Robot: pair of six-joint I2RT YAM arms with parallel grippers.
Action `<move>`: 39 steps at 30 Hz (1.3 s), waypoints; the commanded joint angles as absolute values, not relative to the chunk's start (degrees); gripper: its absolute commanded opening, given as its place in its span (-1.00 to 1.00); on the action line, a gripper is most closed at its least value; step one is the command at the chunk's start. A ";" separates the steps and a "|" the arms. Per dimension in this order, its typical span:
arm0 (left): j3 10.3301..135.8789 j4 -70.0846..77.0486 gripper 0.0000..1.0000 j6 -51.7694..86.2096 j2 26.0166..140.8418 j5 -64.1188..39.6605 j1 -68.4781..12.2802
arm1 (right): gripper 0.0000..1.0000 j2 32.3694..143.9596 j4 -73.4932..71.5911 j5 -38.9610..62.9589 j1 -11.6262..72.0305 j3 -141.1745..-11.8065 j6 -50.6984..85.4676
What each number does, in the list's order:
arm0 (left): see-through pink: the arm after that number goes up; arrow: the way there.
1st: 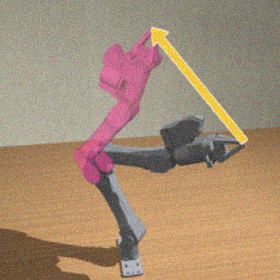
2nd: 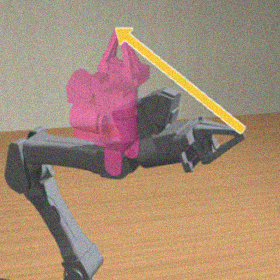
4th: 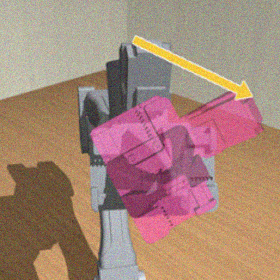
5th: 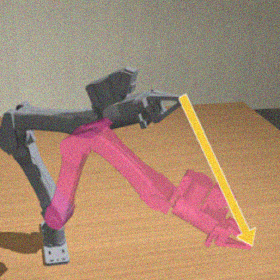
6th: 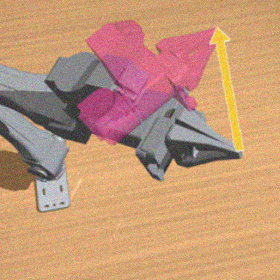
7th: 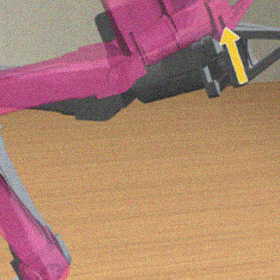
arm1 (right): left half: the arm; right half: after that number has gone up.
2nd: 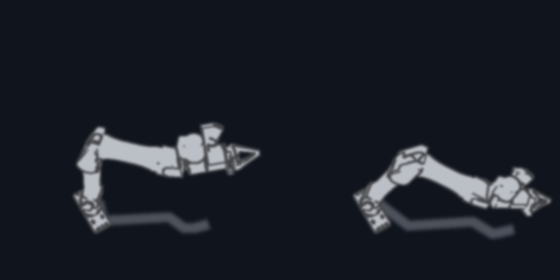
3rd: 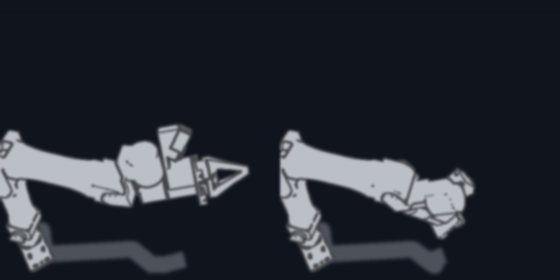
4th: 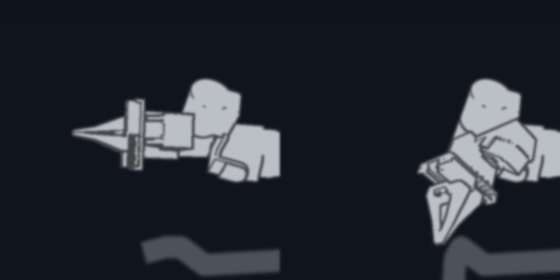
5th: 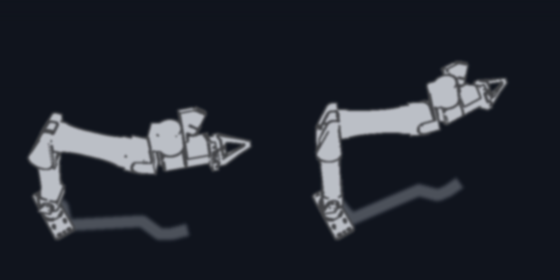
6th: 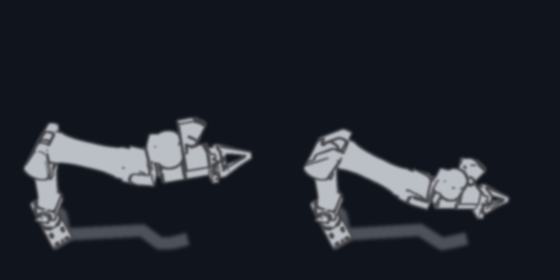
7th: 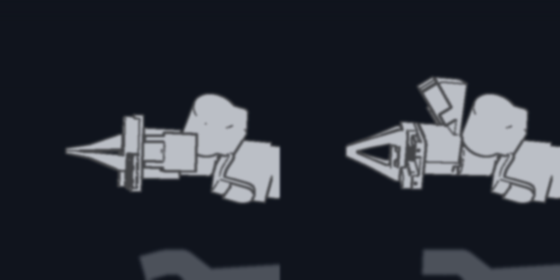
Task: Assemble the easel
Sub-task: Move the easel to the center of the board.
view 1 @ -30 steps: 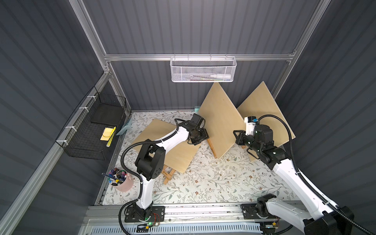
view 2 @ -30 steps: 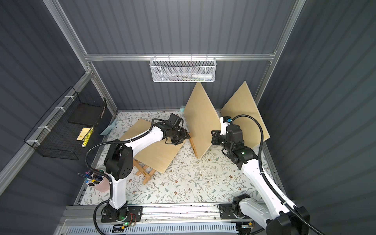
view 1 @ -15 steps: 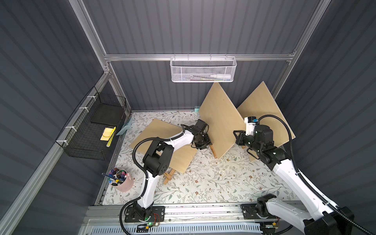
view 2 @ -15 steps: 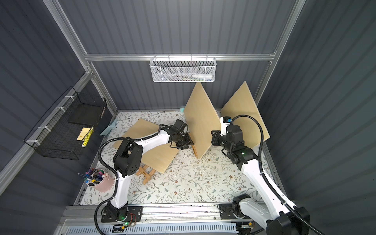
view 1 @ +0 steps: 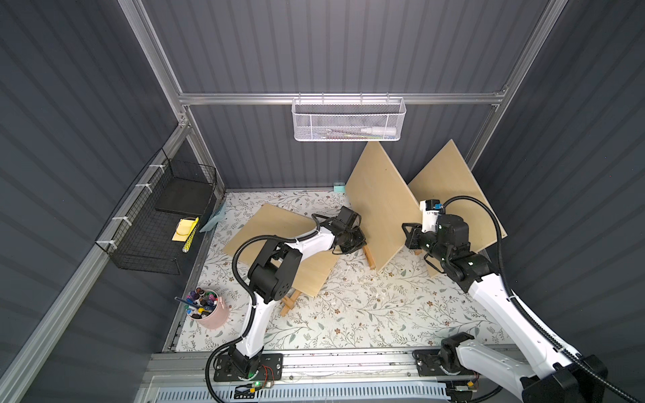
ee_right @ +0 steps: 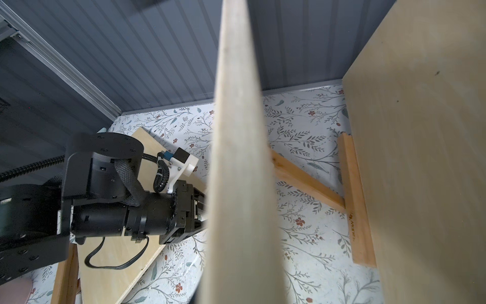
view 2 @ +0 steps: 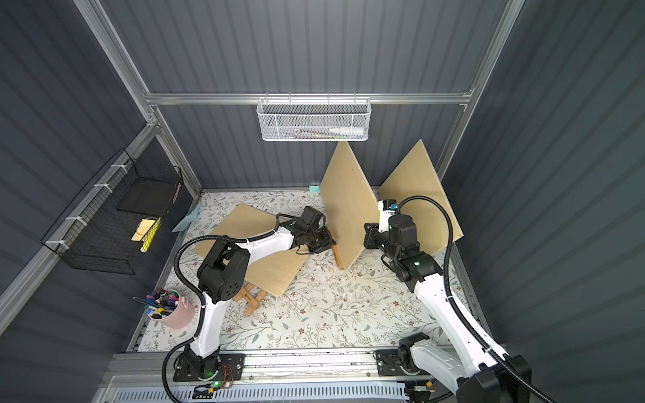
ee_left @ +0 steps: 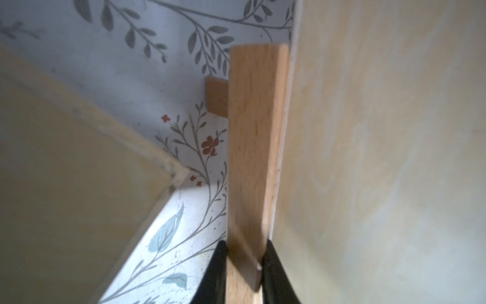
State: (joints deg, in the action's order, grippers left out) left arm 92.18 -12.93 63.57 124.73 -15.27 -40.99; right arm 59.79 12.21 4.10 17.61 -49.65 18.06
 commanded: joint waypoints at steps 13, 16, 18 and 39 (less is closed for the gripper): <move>106.65 -15.87 -1.00 66.60 138.00 0.85 -39.71 | -1.00 65.92 40.11 8.69 20.16 -44.51 15.76; 107.53 -16.12 -1.00 66.55 138.68 2.71 -38.73 | -1.00 66.16 40.59 8.43 21.06 -44.70 15.48; 108.50 -16.21 -1.00 66.26 139.10 3.64 -38.26 | -1.00 66.35 41.48 7.67 21.83 -44.85 15.62; 126.27 -19.41 -1.00 69.70 148.97 7.05 -36.12 | -1.00 63.80 45.87 3.42 25.97 -43.98 20.83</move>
